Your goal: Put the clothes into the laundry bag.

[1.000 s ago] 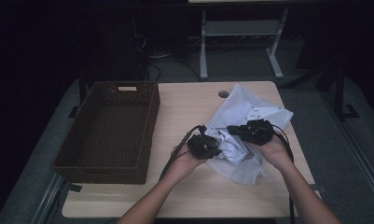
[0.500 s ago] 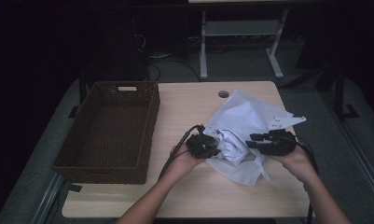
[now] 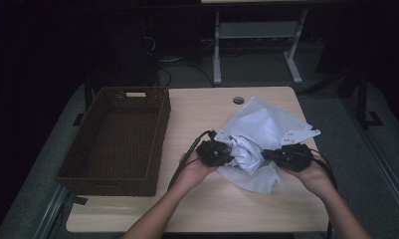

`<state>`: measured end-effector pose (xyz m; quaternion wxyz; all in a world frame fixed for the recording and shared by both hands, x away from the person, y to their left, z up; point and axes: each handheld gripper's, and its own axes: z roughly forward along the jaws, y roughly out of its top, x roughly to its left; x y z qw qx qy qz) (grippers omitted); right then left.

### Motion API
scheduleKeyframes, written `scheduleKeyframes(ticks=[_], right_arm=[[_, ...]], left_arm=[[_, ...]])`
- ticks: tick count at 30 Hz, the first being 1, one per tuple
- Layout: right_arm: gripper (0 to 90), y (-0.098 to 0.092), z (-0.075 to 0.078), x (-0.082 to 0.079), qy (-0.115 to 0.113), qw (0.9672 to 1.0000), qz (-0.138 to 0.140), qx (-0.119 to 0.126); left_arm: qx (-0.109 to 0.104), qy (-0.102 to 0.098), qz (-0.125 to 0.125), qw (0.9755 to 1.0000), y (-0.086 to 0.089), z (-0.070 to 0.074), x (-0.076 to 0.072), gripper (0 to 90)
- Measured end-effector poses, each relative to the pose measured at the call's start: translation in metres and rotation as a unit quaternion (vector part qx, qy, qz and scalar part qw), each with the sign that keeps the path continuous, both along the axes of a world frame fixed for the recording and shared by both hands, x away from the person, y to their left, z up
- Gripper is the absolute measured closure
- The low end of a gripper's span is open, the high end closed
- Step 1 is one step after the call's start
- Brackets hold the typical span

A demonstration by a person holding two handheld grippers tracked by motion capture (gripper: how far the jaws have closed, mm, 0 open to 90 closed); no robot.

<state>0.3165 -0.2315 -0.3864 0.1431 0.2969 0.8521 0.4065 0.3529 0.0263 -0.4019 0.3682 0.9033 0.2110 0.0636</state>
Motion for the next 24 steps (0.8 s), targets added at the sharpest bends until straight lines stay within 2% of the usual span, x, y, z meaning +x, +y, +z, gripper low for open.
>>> scheduleKeyframes(ticks=[4,6,9,14,16,17,20,24], right_arm=[[87.0,0.003,0.01,0.0,-0.014,0.9998,0.004,0.01],[87.0,0.003,0.012,-0.001,-0.016,0.9997,0.009,0.015],[87.1,0.003,0.013,-0.001,-0.017,0.9997,0.011,0.013],[87.1,0.0,0.011,-0.001,-0.009,0.9997,0.014,0.018],[87.1,0.0,0.01,-0.001,-0.009,0.9997,0.015,0.017],[87.1,0.0,0.01,-0.001,-0.008,0.9997,0.014,0.016],[87.1,-0.002,0.009,-0.001,-0.009,0.9998,0.012,0.014],[87.1,-0.005,0.009,-0.001,-0.006,0.9998,0.01,0.017]], left_arm=[[-0.001,-0.012,0.0,0.9999,-0.016,0.008,0.003,86.6],[0.003,-0.009,0.004,0.9999,-0.025,0.006,0.009,86.6],[0.015,-0.007,0.007,0.9998,-0.037,-0.001,0.015,86.7],[0.027,0.01,0.01,0.9995,-0.054,-0.024,0.025,86.3],[0.032,0.008,0.011,0.9994,-0.059,-0.03,0.026,85.7],[0.035,0.003,0.009,0.9993,-0.06,-0.033,0.027,85.3],[0.024,0.001,0.011,0.9997,-0.059,-0.036,0.026,83.4],[0.011,0.006,0.012,0.9998,-0.05,-0.032,0.021,72.7]])
